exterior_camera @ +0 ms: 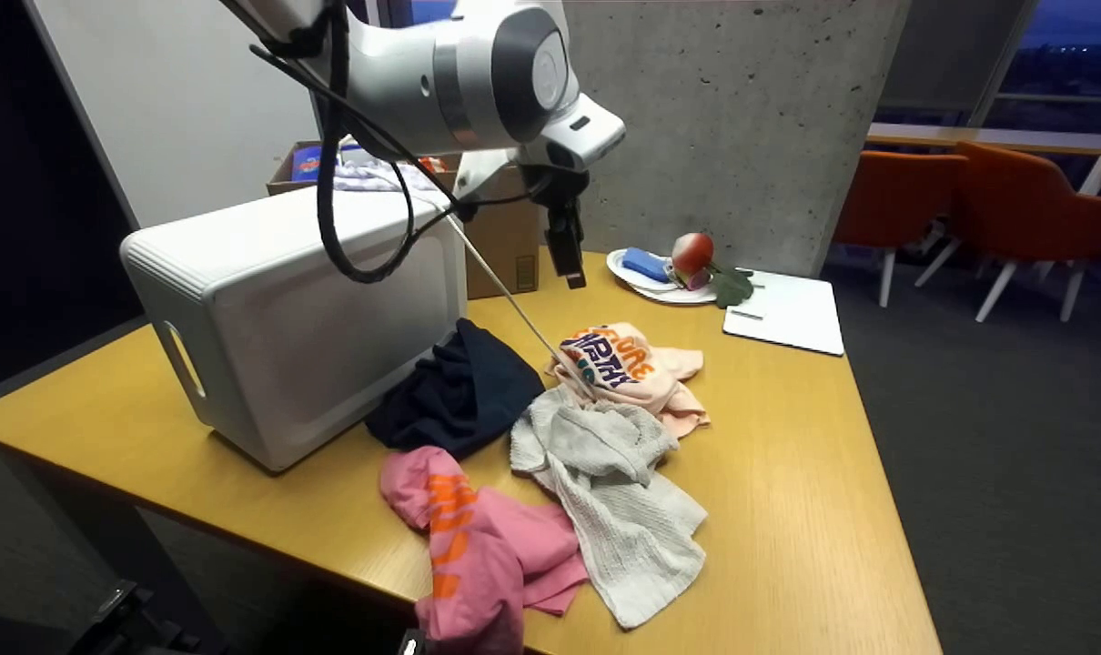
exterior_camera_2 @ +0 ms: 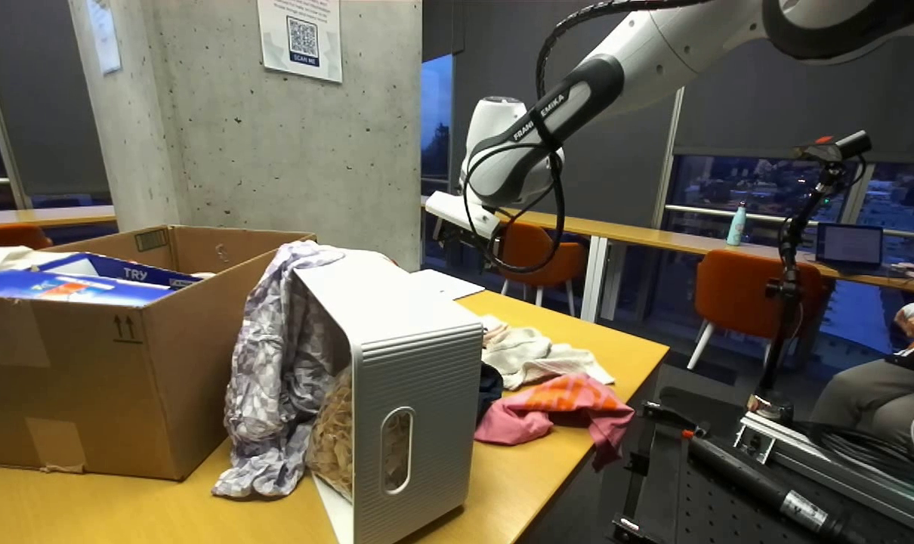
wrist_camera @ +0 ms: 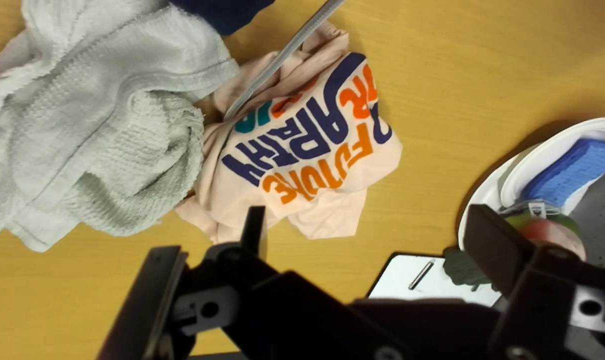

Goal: Move the lace on the box to the left of the table

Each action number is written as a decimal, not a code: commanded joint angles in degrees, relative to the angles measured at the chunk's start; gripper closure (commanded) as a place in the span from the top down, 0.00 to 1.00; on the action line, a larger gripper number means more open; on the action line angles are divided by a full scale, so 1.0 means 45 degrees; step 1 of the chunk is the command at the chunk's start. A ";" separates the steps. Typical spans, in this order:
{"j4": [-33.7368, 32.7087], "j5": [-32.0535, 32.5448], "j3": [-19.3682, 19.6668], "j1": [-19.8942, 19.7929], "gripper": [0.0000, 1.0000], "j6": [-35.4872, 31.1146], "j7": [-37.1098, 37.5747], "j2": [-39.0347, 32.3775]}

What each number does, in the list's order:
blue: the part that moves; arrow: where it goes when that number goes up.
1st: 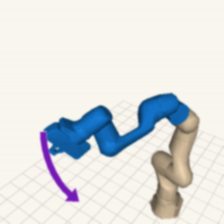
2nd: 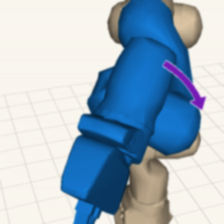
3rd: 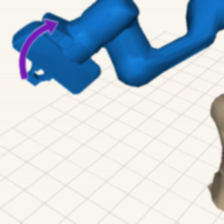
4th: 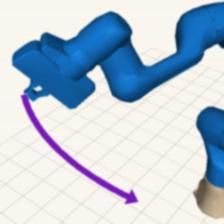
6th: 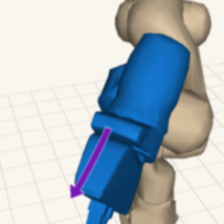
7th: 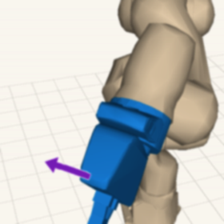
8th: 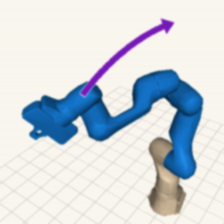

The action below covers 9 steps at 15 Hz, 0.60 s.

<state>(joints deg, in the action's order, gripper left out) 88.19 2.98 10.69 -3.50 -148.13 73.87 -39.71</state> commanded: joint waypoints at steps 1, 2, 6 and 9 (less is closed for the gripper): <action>-0.0615 -0.2080 -0.1522 -0.1265 1.00 -0.0895 -0.2502 -0.0898; -0.0838 -0.2530 -0.1792 -0.1410 1.00 -0.0820 -0.3168 -0.1137; -0.2190 -0.3901 -0.2592 -0.1706 1.00 0.0034 -0.5360 -0.2139; -0.3334 -0.4552 -0.2860 -0.1604 1.00 0.1094 -0.6408 -0.2883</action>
<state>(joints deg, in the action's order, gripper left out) 80.45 -14.10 -0.11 -9.80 -148.23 50.31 -48.55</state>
